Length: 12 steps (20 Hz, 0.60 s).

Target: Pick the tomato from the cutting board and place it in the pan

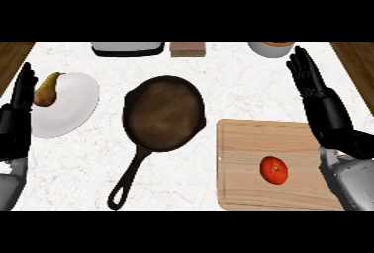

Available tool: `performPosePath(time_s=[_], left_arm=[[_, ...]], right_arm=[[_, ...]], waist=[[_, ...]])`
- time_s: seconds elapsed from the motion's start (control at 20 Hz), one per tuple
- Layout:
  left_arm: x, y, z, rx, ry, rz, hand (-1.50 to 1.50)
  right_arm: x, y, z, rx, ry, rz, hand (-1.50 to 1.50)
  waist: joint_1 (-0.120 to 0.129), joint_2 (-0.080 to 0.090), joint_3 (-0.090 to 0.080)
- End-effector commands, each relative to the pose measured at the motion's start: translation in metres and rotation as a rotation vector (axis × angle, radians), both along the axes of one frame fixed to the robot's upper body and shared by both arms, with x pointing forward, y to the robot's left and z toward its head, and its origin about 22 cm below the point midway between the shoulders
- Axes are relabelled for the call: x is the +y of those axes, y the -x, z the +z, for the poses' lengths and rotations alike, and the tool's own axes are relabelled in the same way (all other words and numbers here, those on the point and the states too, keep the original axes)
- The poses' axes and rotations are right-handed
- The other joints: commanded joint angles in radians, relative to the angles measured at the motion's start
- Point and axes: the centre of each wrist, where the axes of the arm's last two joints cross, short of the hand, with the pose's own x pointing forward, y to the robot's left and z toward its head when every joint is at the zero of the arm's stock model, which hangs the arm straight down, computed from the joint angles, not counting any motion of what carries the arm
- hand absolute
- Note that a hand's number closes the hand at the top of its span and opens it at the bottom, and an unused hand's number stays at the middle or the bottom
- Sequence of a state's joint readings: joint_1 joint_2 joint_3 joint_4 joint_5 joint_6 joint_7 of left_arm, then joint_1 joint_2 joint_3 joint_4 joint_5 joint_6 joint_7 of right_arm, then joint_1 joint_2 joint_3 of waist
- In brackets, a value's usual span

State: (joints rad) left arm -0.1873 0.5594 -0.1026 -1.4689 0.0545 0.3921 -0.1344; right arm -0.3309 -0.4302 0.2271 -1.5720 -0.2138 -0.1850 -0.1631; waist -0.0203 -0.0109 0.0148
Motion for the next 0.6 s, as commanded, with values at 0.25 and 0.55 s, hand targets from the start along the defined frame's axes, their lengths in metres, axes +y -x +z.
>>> performPosePath(time_s=[0.25, 0.55], left_arm=[[0.032, 0.024, -0.057, 0.485, 0.135, 0.206, 0.00], [0.048, 0.040, -0.067, 0.554, 0.199, 0.248, 0.00]], right_arm=[[-0.002, 0.021, -0.008, 0.076, -0.218, -0.081, -1.50], [-0.050, 0.047, -0.061, 0.060, -0.328, -0.804, 1.50]], waist=[[0.001, 0.010, -0.014], [-0.064, 0.000, -0.010]])
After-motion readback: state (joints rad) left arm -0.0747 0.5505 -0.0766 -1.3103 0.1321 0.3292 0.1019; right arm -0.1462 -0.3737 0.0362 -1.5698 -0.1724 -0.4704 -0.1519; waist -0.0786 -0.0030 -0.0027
